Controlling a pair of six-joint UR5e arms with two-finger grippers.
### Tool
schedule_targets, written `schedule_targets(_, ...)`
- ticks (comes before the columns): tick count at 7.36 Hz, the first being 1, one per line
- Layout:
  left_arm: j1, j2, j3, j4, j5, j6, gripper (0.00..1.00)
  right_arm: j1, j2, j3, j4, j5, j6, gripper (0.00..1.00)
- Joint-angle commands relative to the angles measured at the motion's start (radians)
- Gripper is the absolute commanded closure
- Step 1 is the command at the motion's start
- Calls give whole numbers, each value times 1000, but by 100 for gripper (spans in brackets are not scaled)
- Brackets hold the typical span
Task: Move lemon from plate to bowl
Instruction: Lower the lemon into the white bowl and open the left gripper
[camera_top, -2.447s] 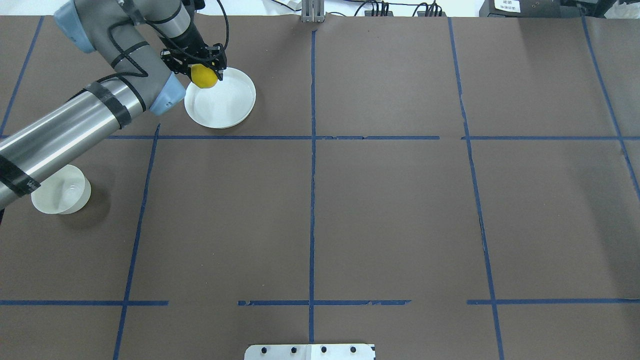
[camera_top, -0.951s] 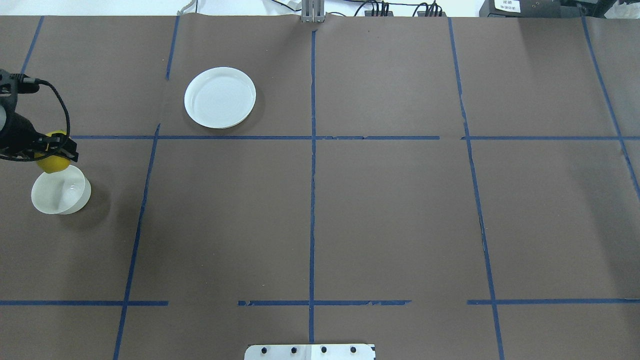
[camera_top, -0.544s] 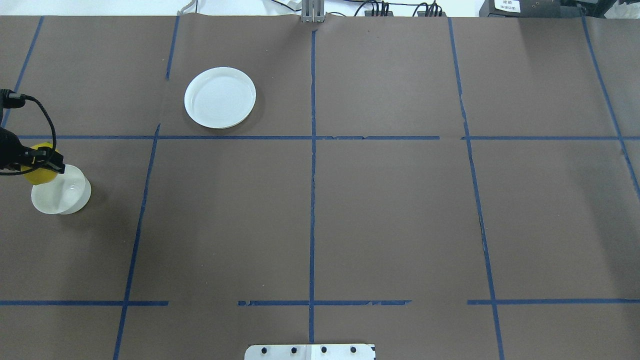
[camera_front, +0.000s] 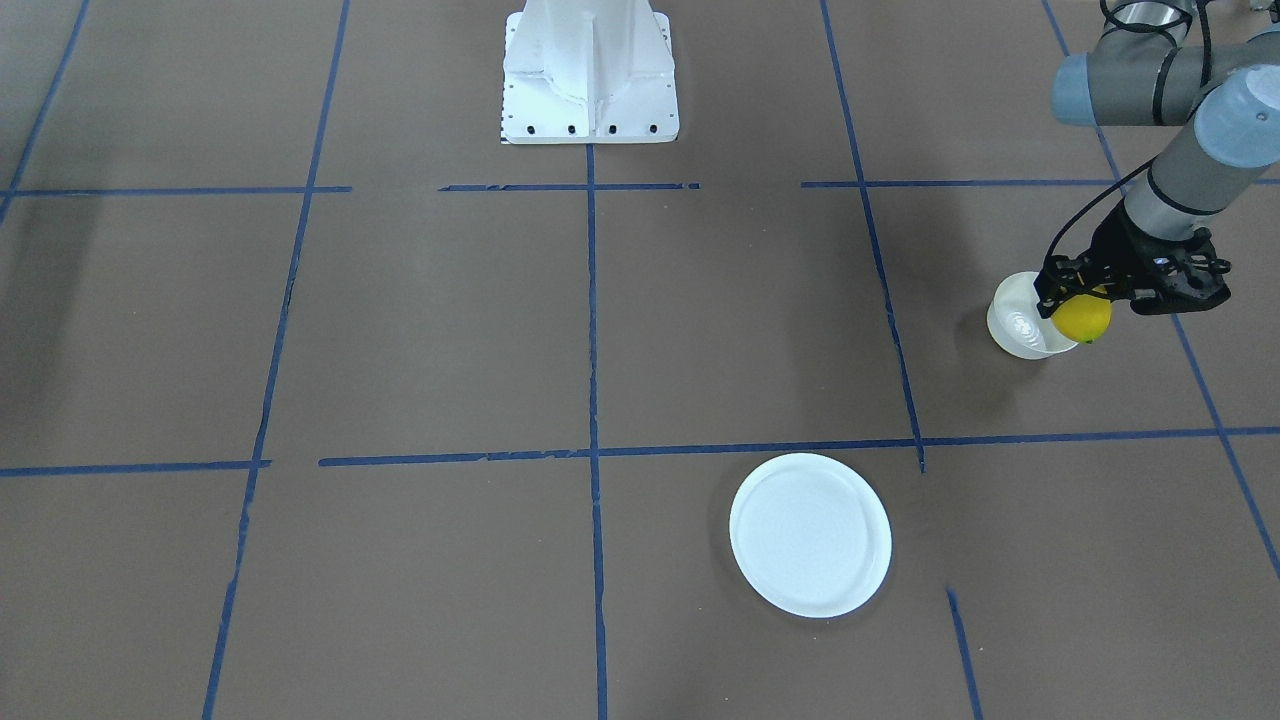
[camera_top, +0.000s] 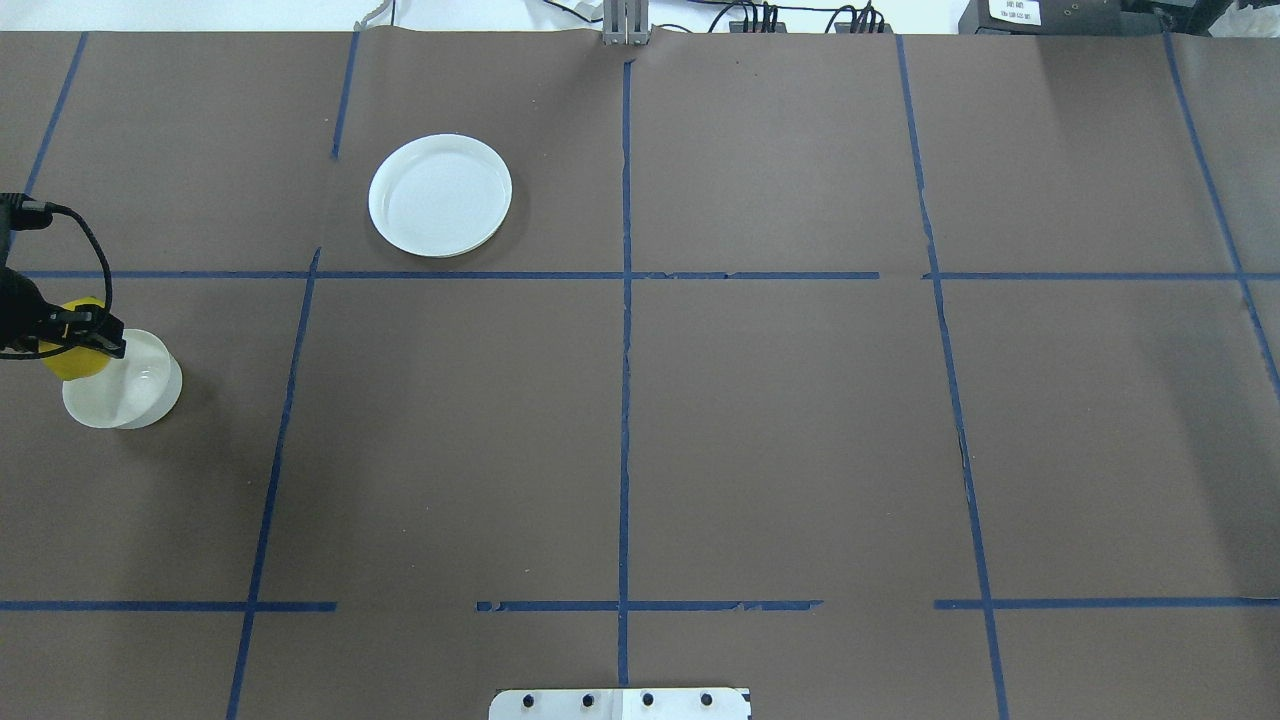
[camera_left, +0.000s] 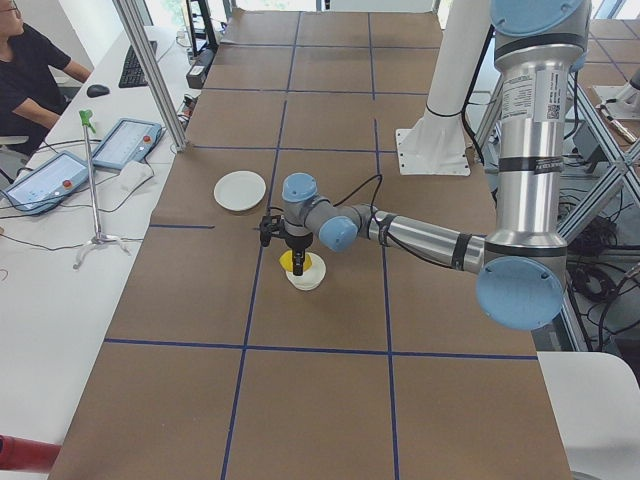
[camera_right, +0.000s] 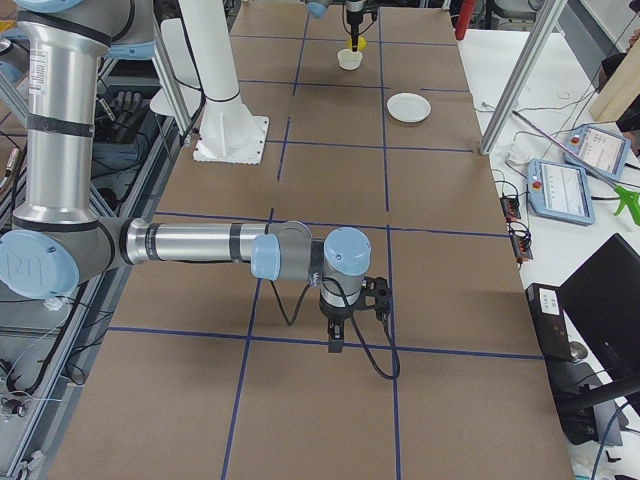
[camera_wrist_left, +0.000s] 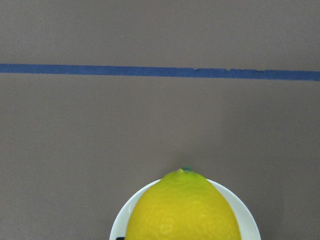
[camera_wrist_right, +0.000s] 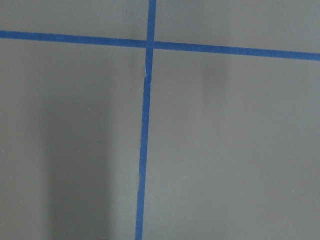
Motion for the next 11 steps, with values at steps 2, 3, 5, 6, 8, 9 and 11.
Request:
schedule_targets(2, 21, -3, 12, 0, -5, -5, 100, 0, 0, 0, 0, 0, 0, 0)
schedule_targets(3, 21, -6, 12, 7, -12, -5, 94, 0, 0, 0, 0, 0, 0, 0)
schedule_targets(5, 21, -7, 11, 10, -14, -4, 0, 0, 0, 0, 0, 0, 0, 0)
schedule_targets(6, 21, -7, 9, 7, -14, -2, 0, 0, 0, 0, 0, 0, 0, 0)
schedule_targets(8, 17, -3, -45, 25, -23, 1, 0, 0, 0, 0, 0, 0, 0, 0)
schedule_targets(9, 17, -23, -87, 121, -64, 62, 0, 0, 0, 0, 0, 0, 0, 0)
schedule_targets(11, -85, -238, -93, 464, -57, 374, 0, 0, 0, 0, 0, 0, 0, 0)
